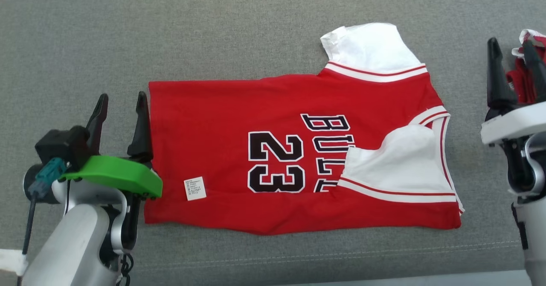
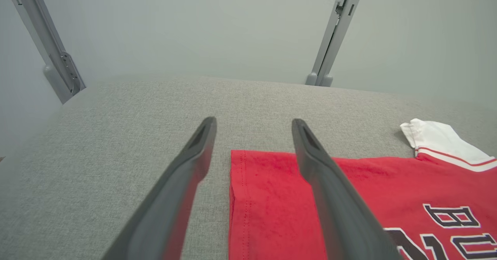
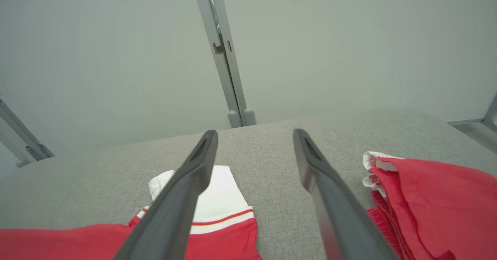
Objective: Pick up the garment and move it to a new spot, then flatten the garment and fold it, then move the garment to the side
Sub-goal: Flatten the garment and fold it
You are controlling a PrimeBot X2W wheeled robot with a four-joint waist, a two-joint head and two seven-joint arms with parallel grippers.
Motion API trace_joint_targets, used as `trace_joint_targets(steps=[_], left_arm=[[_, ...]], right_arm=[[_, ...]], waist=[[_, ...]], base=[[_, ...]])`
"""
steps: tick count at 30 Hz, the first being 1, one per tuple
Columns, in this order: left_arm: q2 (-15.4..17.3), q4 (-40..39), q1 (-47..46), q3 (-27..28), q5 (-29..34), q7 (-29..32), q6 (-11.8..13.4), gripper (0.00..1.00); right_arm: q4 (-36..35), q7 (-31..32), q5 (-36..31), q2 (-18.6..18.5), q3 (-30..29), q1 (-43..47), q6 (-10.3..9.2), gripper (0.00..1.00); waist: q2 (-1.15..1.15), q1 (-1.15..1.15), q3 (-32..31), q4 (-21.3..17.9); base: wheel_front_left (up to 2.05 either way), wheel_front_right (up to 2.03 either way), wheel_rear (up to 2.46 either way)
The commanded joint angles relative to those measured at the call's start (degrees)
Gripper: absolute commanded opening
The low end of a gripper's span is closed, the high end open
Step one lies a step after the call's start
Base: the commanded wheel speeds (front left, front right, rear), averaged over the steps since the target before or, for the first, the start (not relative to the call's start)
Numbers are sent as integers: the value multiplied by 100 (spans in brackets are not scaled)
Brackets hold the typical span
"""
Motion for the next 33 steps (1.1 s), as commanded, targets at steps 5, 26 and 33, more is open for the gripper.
trace_joint_targets(steps=[5,26,33], left_arm=[[-94,305,-745,-156,-47,363,-271,100],[-624,2398,-2904,-632,-716,1985,-1400,100],[-805,2945,-3170,-729,-813,2062,-1680,100]], right_arm=[[477,221,104,-387,238,-953,-1,100],[2290,1319,916,-1468,2434,-3262,-1,100],[2623,1563,1329,-1559,3007,-3538,-1,100]], waist=[[0,0,464,201],[0,0,1600,774],[0,0,1731,783]], base=[[0,0,0],[0,0,0],[0,0,0]])
